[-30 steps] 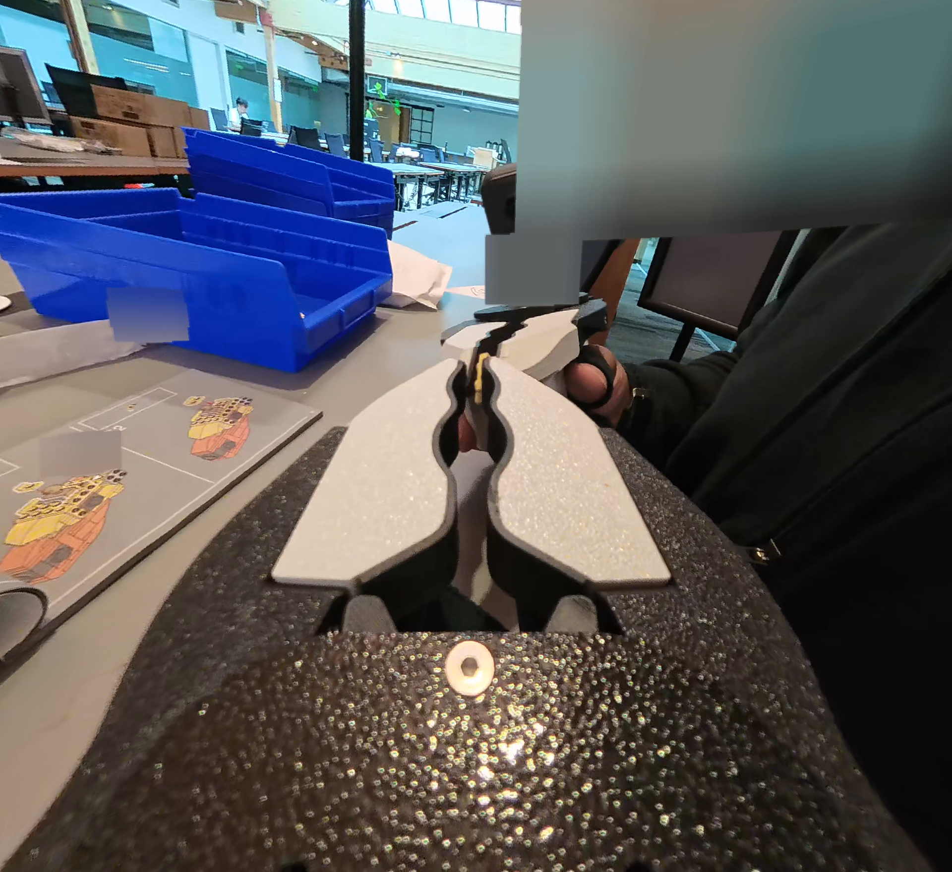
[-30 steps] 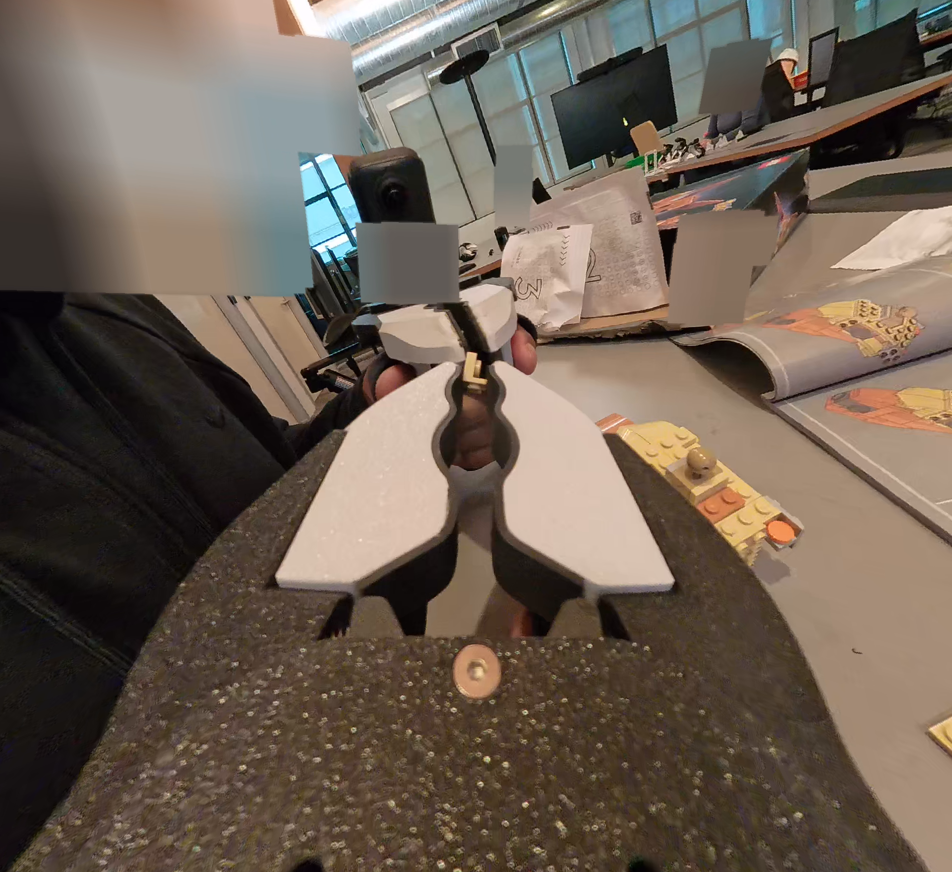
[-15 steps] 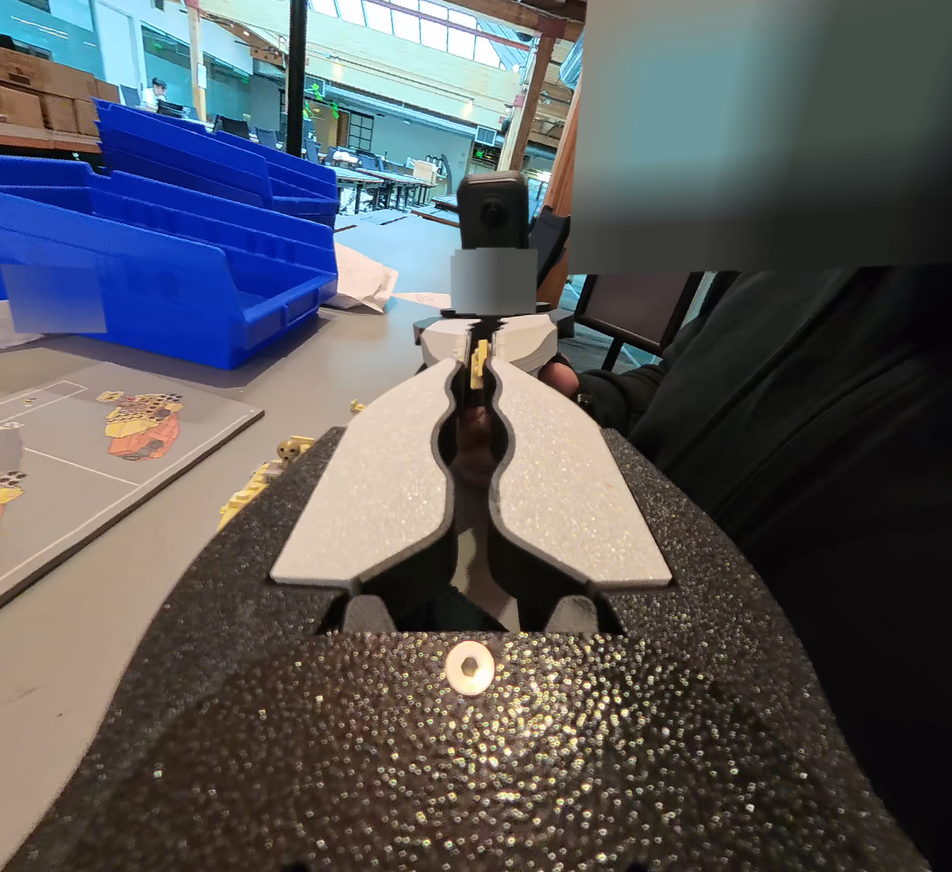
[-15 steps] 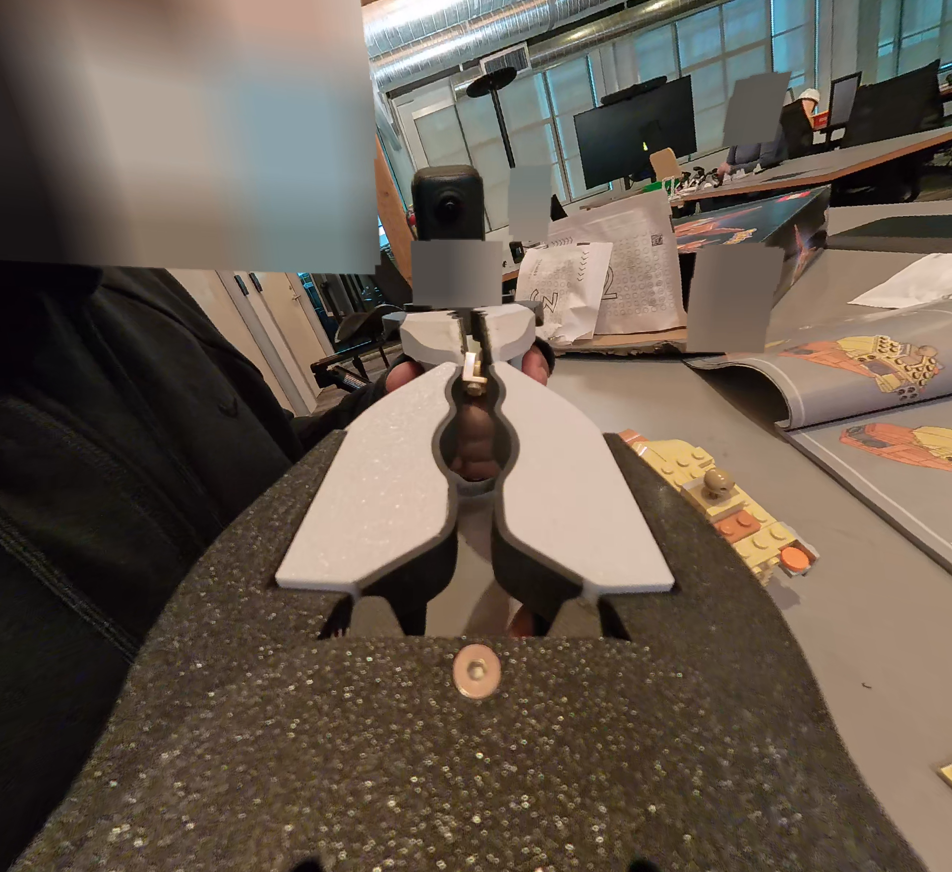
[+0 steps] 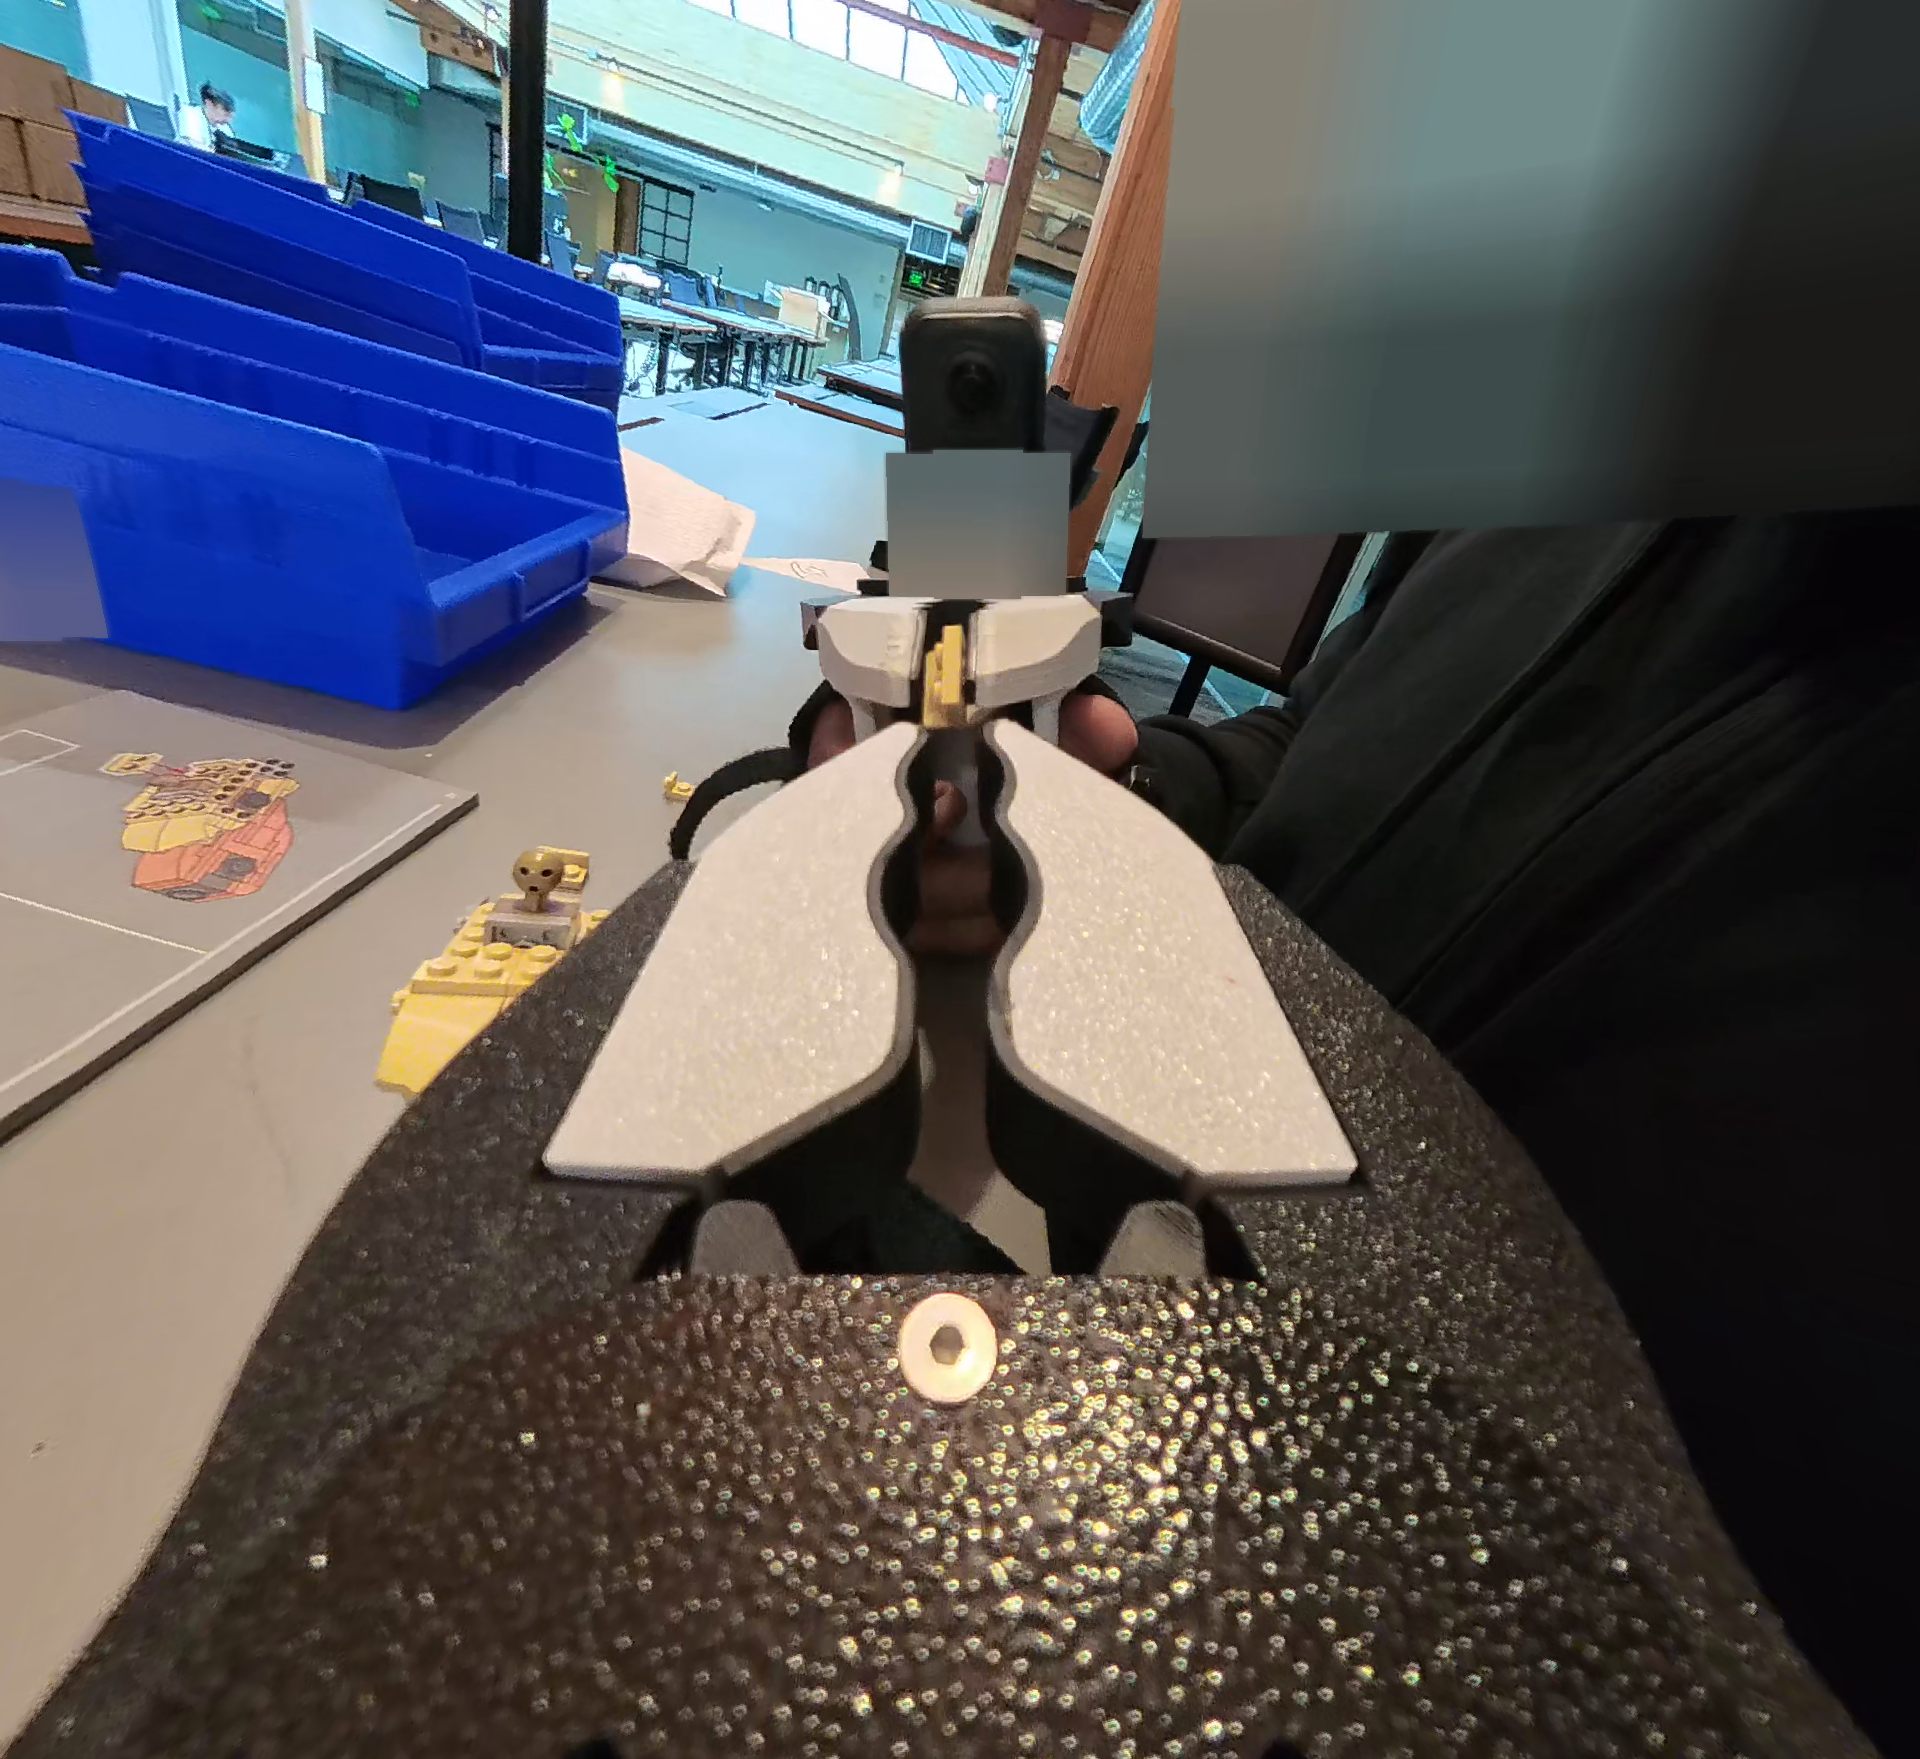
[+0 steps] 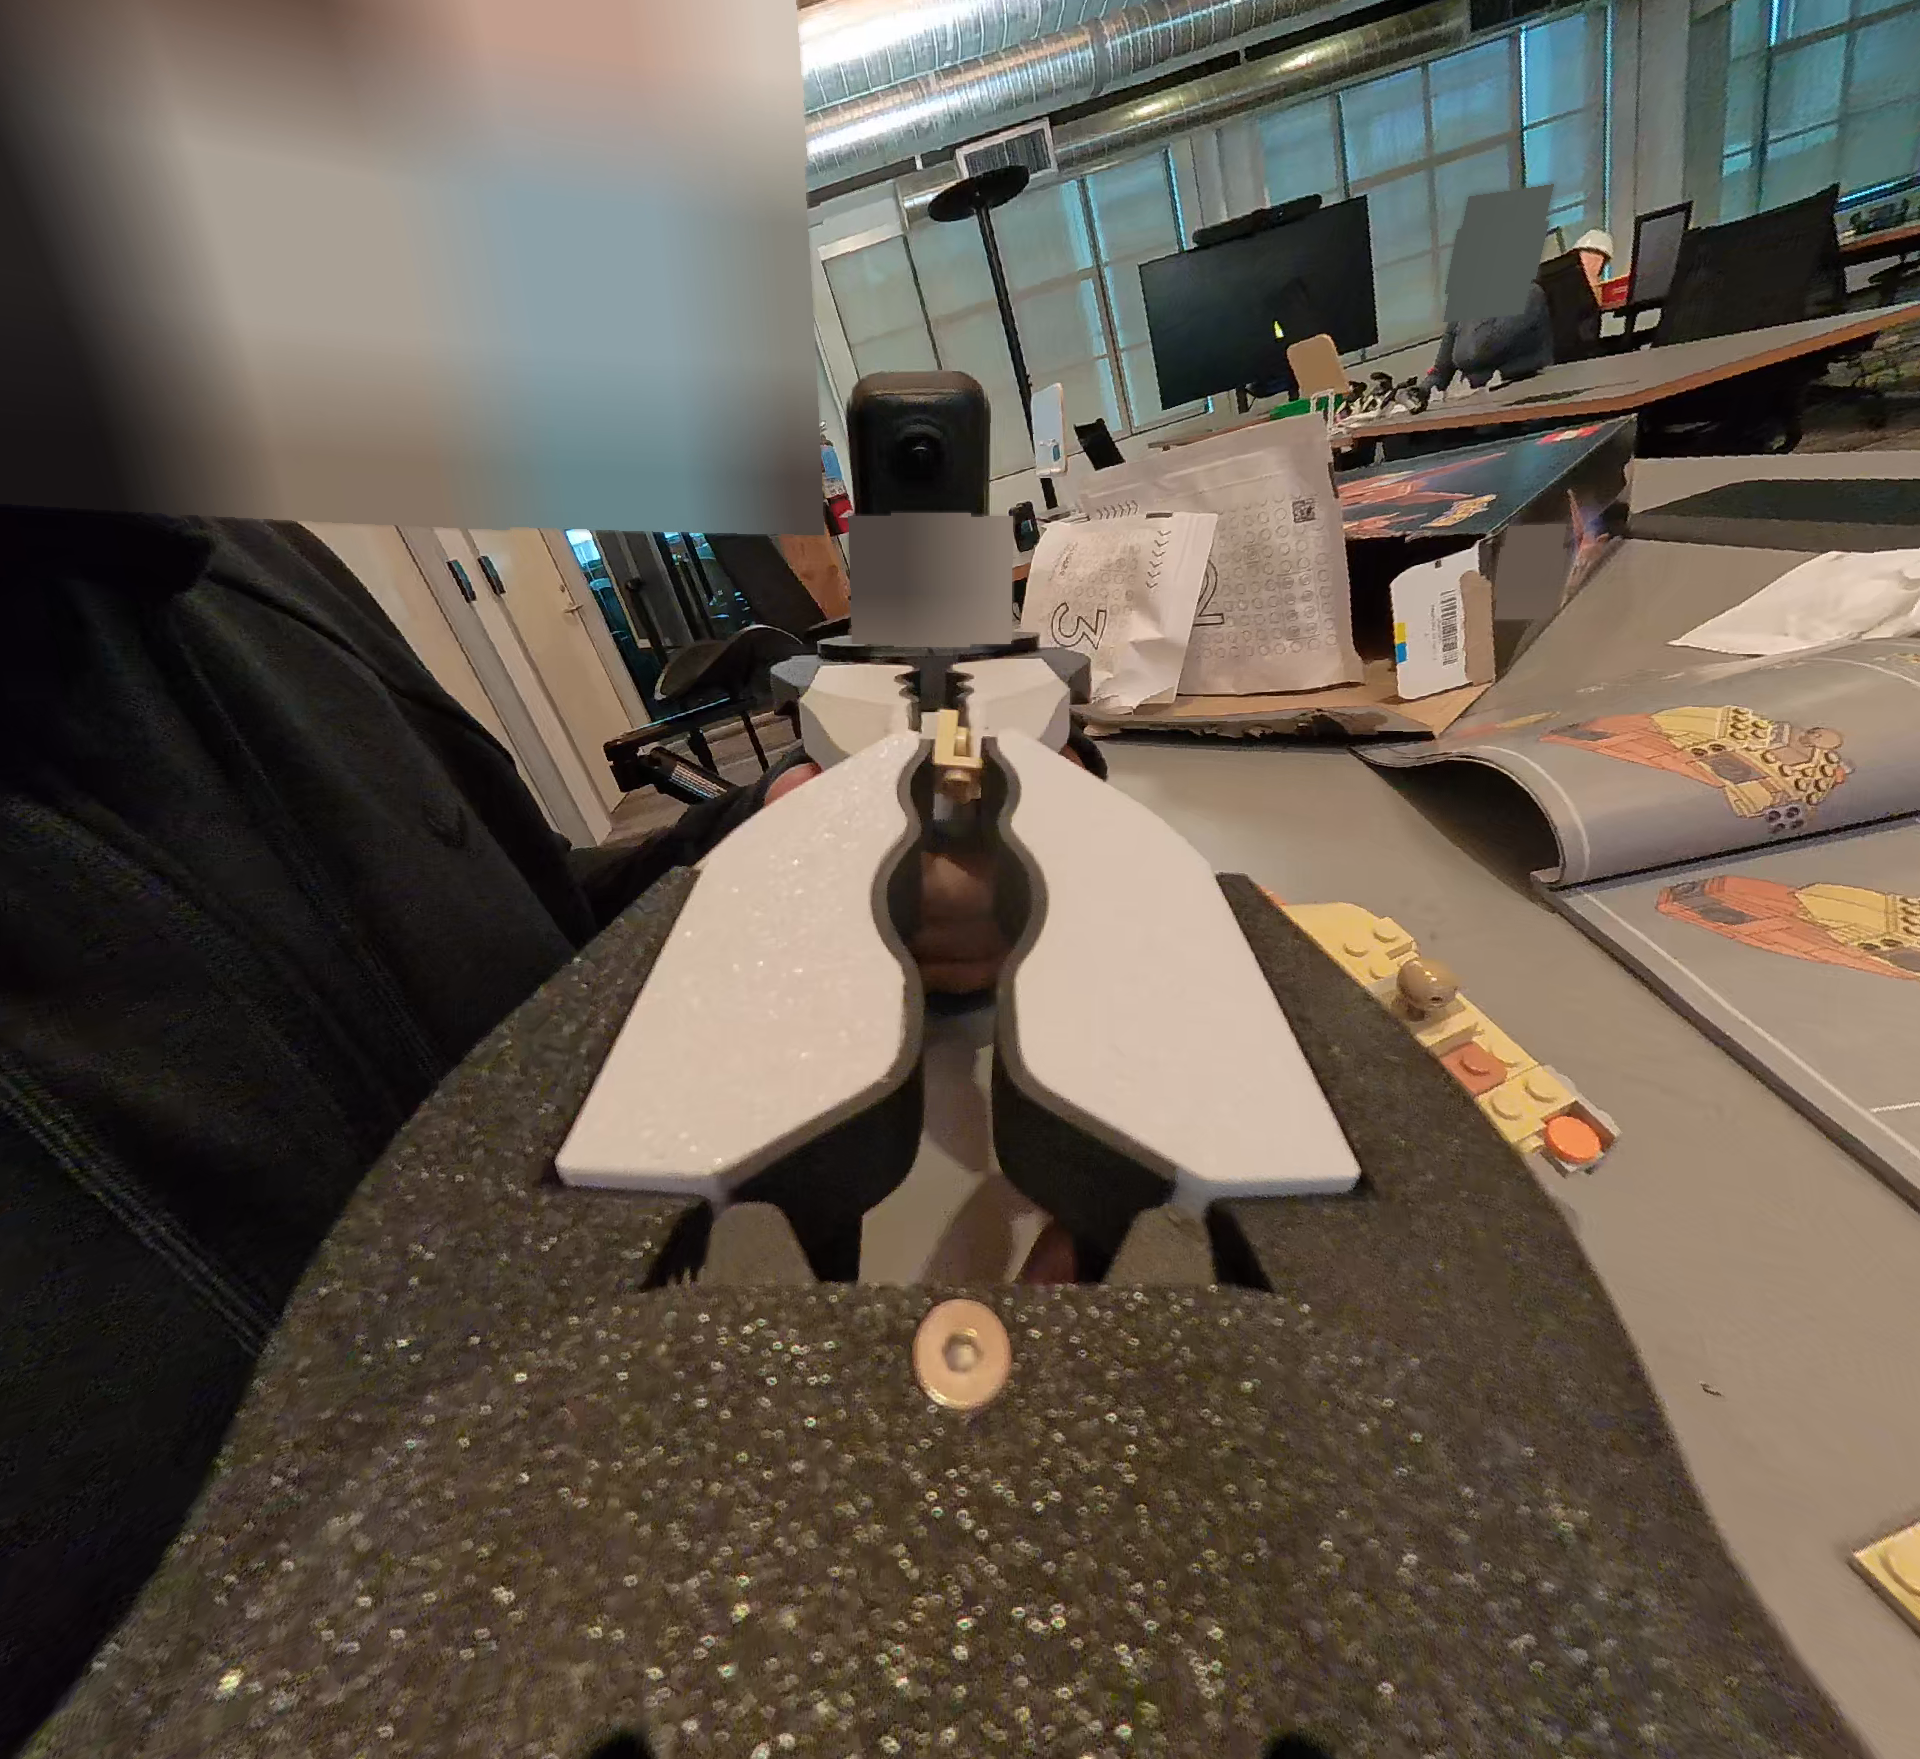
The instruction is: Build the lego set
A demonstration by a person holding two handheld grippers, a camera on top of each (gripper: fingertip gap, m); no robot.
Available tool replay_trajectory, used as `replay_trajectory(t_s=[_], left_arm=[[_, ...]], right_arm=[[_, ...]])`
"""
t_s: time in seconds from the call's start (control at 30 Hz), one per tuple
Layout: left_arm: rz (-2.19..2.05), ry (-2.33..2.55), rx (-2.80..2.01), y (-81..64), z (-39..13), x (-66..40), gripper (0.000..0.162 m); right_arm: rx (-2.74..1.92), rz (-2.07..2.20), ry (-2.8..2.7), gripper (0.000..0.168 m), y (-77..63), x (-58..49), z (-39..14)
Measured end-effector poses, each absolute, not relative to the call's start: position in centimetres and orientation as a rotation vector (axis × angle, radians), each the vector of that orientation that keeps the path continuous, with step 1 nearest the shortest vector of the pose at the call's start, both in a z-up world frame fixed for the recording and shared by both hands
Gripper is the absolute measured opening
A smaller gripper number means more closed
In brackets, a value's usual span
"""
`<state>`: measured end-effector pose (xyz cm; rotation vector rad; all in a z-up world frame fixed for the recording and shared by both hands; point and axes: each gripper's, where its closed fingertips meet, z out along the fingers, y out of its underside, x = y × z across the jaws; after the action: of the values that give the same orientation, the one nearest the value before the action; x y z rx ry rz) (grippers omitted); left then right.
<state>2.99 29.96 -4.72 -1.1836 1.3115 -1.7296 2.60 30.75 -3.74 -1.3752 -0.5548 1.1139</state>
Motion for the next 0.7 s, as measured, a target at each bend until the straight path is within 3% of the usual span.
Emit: replay_trajectory(t_s=[0.7], left_arm=[[-1.783,1.291,-1.158,29.99,-4.27,2.68,0.001]], right_arm=[[-1.407,1.083,-0.605,0.011,30.68,2.17,-4.25]])
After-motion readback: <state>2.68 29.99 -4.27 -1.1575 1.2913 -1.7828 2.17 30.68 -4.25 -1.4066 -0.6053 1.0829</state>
